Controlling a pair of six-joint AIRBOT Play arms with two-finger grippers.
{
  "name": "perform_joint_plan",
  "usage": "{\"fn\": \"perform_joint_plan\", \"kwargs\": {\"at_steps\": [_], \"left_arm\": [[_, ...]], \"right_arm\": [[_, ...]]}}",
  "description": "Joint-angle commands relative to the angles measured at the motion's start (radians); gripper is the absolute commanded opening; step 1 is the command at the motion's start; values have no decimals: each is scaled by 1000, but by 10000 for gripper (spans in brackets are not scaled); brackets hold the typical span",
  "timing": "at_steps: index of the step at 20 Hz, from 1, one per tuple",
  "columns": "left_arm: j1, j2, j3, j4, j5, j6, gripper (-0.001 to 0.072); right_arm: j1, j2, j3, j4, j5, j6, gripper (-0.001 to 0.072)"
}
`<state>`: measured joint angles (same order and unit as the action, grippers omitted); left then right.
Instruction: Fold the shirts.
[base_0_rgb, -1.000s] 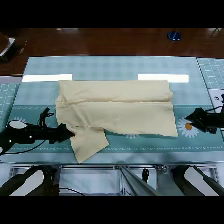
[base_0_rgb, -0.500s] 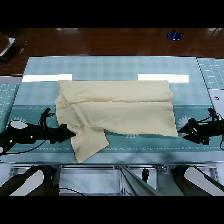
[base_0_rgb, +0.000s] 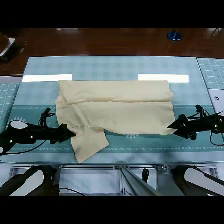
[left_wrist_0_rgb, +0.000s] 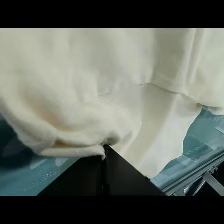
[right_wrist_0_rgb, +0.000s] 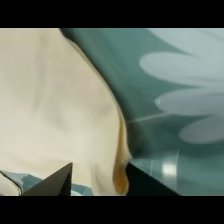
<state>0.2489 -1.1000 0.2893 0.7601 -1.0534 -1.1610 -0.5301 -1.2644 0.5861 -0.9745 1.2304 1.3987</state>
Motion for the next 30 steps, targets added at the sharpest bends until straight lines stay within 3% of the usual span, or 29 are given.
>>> {"fn": "perform_joint_plan", "kwargs": {"at_steps": [1, 2, 3, 7, 13, 23, 29, 30], "left_arm": [[0, 1, 2, -13, 6, 2, 28], [0, 2, 12, -20, 3, 2, 28], [1, 3, 37, -24, -10, 2, 28], [2, 3, 212, -68, -42, 24, 28], [-32, -159, 537, -133, 22, -3, 28], [-71, -629, 1088, -132, 25, -196, 28], [-89, -766, 1218, -132, 24, -198, 28], [-95, -777, 1218, -132, 23, -196, 31]], "right_arm": [[51, -13, 18, 90, -68, -8, 279], [60, -12, 35, 101, -47, -37, 115], [60, -12, 56, 118, -18, -81, 18], [60, -12, 169, 128, 52, -102, 17], [106, -42, 333, 232, -29, -118, 17], [173, -452, 789, 313, -50, -45, 17], [185, -590, 915, 318, -64, -24, 18], [195, -599, 915, 319, -87, -24, 78]]}}
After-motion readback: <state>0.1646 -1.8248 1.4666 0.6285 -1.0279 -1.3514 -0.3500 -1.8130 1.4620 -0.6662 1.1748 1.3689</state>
